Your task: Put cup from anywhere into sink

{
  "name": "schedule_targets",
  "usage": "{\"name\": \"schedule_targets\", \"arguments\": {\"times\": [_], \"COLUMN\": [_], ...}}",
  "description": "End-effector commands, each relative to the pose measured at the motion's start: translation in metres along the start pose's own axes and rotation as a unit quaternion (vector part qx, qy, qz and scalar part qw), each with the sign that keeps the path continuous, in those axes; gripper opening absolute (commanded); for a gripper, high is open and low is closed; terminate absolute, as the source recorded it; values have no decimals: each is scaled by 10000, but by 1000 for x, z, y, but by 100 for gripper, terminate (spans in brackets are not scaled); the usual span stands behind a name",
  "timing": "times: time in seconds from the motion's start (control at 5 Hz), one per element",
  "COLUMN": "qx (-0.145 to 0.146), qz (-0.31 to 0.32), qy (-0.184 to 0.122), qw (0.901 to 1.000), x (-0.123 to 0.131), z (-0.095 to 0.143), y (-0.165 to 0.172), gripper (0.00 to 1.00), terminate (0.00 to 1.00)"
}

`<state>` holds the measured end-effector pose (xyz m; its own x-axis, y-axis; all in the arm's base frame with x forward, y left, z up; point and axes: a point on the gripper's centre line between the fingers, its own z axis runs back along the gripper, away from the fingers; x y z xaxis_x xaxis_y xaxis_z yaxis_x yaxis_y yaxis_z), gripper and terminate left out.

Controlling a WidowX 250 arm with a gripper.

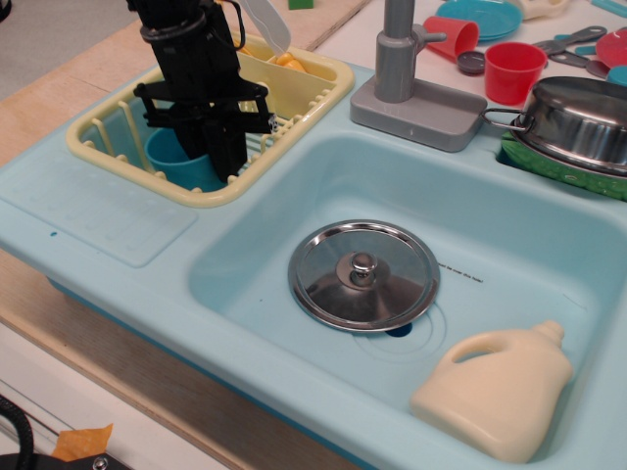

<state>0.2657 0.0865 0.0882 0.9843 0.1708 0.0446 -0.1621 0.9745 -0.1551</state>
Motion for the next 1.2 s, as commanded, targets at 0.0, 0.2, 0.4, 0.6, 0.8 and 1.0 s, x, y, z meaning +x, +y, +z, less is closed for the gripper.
{"name": "schedule_targets", "arguments": {"times": [0.0, 0.2, 0.4, 0.6, 0.8, 1.0], "qx": [613, 604, 332, -118, -498, -1294], "qz": [-182, -363, -541, -700, -537, -609], "qy": [-392, -534, -637, -407, -297, -131], "qw": [9972, 9961, 9959, 9967, 9969, 9896], "x": [7, 7, -7, -24, -49, -61], "z": [66, 92, 91, 72, 47, 33], "y": [-29, -69, -116, -160, -192, -192], "gripper": [0, 0, 0, 0, 100, 100], "terminate": [0, 0, 0, 0, 0, 0]}}
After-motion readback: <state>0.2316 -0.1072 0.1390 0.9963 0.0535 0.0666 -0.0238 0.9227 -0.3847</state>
